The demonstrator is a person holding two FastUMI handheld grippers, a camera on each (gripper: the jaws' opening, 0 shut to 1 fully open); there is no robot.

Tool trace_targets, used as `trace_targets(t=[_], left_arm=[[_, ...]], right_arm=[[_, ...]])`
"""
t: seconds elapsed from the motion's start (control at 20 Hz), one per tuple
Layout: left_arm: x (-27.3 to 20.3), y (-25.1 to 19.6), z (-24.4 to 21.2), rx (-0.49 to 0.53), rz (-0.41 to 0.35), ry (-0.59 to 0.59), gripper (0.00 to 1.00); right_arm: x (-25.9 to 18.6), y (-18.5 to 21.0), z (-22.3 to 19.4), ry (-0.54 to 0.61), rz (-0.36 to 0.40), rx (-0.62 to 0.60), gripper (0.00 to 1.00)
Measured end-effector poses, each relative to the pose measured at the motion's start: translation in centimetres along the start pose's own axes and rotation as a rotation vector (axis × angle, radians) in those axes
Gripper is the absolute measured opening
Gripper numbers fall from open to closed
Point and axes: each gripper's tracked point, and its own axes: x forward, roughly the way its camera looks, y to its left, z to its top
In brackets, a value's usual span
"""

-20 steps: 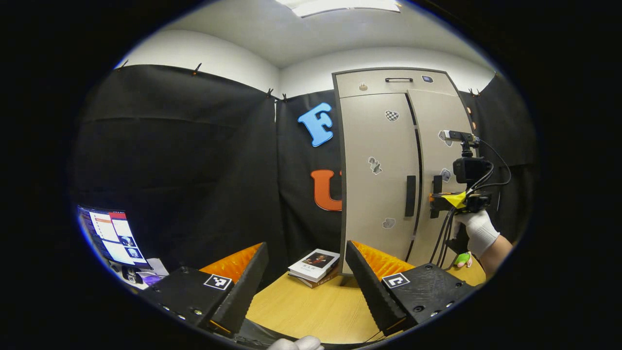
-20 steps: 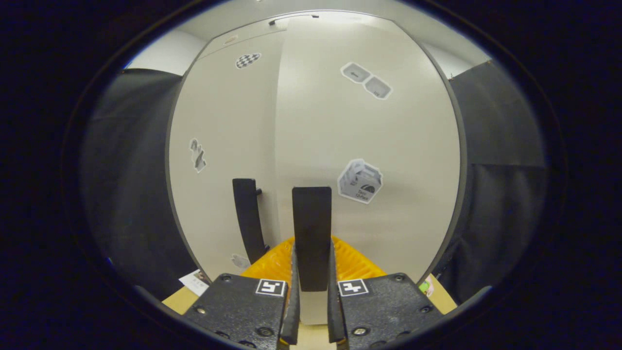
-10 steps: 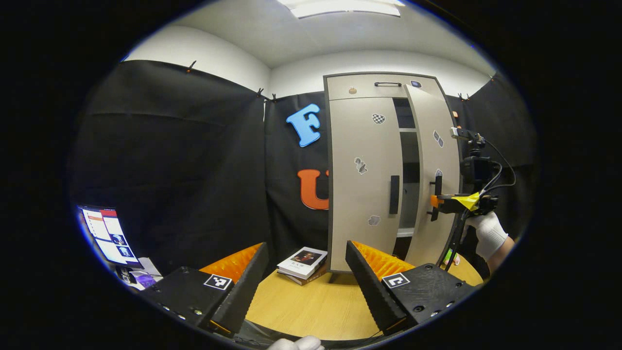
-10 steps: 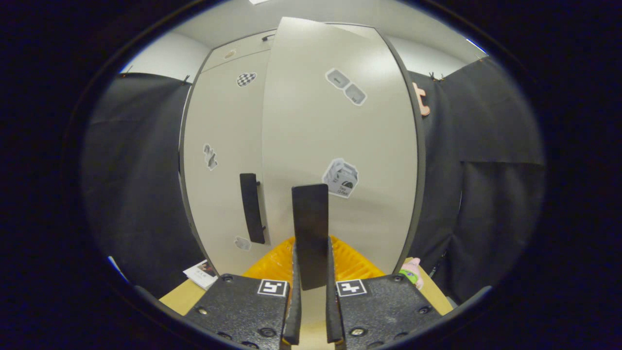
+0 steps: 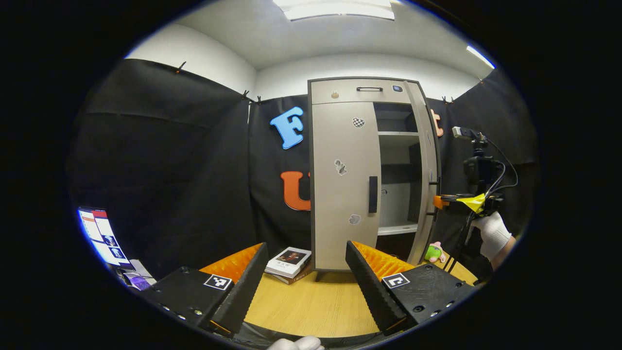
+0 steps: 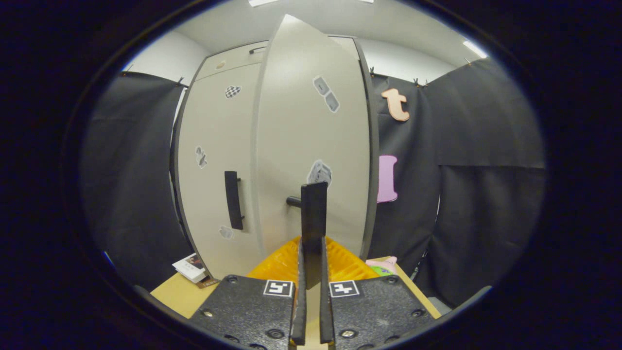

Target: Open the right door of the double-door shoe cabinet with the right hand, and open the left door with the left hand.

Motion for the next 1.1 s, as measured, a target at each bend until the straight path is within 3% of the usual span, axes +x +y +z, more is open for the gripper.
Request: trace_targets(t=[0.5, 0.95, 1.1], left_arm=[[0.4, -3.8, 0.9, -0.005, -0.061, -0.015, 0.96], [0.5, -8.5, 1.6, 0.003, -0.111, -0.020, 0.96], [0.7, -9.2, 1.7, 0.004, -0.119, -0.025, 0.96]], right_arm=[[-2.1, -5.8, -0.1, 0.013, -0.055, 0.025, 0.07], [-2.3, -14.2, -0.2, 0.014, -0.123, 0.002, 0.04], [-2.2, -14.5, -0.5, 0.032, -0.071, 0.054, 0.04]])
